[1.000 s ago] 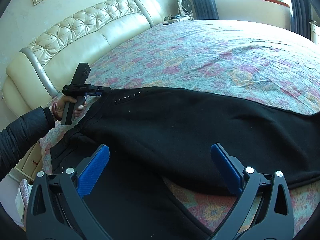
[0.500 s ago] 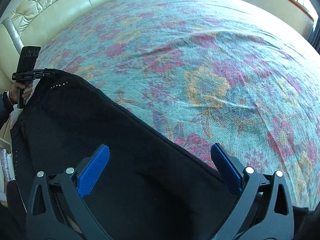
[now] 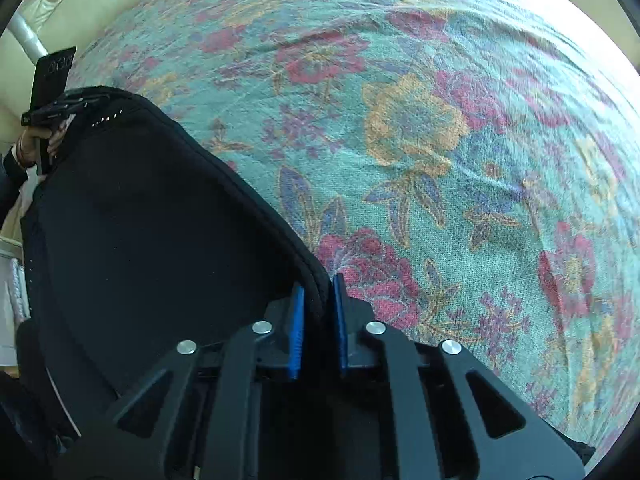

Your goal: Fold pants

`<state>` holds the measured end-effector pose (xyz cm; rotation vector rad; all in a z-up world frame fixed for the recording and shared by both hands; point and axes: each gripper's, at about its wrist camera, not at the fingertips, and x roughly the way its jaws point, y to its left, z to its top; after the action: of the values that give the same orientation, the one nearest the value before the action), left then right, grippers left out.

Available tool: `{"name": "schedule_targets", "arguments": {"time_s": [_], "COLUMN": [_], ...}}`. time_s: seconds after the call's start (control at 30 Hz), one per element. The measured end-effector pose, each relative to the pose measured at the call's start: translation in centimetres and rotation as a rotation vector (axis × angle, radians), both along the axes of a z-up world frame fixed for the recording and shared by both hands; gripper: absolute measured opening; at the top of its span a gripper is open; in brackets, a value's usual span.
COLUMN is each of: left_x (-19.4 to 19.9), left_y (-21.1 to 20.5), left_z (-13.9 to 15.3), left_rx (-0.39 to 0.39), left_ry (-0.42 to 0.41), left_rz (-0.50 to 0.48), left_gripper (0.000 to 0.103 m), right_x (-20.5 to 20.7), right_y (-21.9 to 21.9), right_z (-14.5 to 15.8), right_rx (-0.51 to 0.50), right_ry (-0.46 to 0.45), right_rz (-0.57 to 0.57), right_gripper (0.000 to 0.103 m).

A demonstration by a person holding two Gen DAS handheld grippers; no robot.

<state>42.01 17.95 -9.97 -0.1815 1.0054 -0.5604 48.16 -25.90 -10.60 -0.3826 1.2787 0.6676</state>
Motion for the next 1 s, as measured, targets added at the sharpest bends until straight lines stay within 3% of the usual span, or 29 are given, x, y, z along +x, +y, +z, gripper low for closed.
{"name": "schedule_targets", "arguments": {"time_s": [0.17,0.27,0.5,0.63,0.8,0.87,0.9,0.93,1.0], "left_x": [-0.6,-1.9,-8.3,-13.6,-20.0,-21.8,-22.6,-23.4,-25.0], "left_y": [0.2,0.9,2.2,2.2,2.6,3.1,3.3,3.7,4.6], "left_z": [0.8,2.6,7.6,9.0,7.6,5.7,4.4,3.2,1.1], "left_rx": [-0.031,-0.100,-0.260,-0.297,-0.308,-0.297,-0.266,-0.233,-0.233], "left_ry": [-0.022,-0.075,-0.200,-0.226,-0.176,-0.117,-0.062,-0.015,0.058], "left_rz": [0.028,0.033,-0.027,-0.064,-0.072,-0.052,-0.027,0.000,0.037], "left_gripper": [0.010,0.010,0.010,0.010,0.011,0.021,0.036,0.045,0.046], "right_x": [-4.0,-7.7,-20.4,-28.6,-37.6,-39.9,-40.9,-41.6,-42.5], "right_y": [1.0,0.6,-0.6,-0.7,0.7,1.5,1.9,2.3,2.9], "right_z": [2.9,5.3,10.0,10.4,7.4,5.2,3.9,2.6,0.6], "right_rx": [-0.059,-0.054,-0.011,0.007,-0.035,-0.083,-0.125,-0.147,-0.185], "right_ry": [-0.223,-0.375,-0.611,-0.657,-0.638,-0.619,-0.619,-0.608,-0.595], "right_rz": [-0.006,-0.030,-0.073,-0.095,-0.090,-0.073,-0.056,-0.046,-0.029], "right_gripper": [0.007,0.007,0.008,0.008,0.008,0.008,0.008,0.009,0.013]}}
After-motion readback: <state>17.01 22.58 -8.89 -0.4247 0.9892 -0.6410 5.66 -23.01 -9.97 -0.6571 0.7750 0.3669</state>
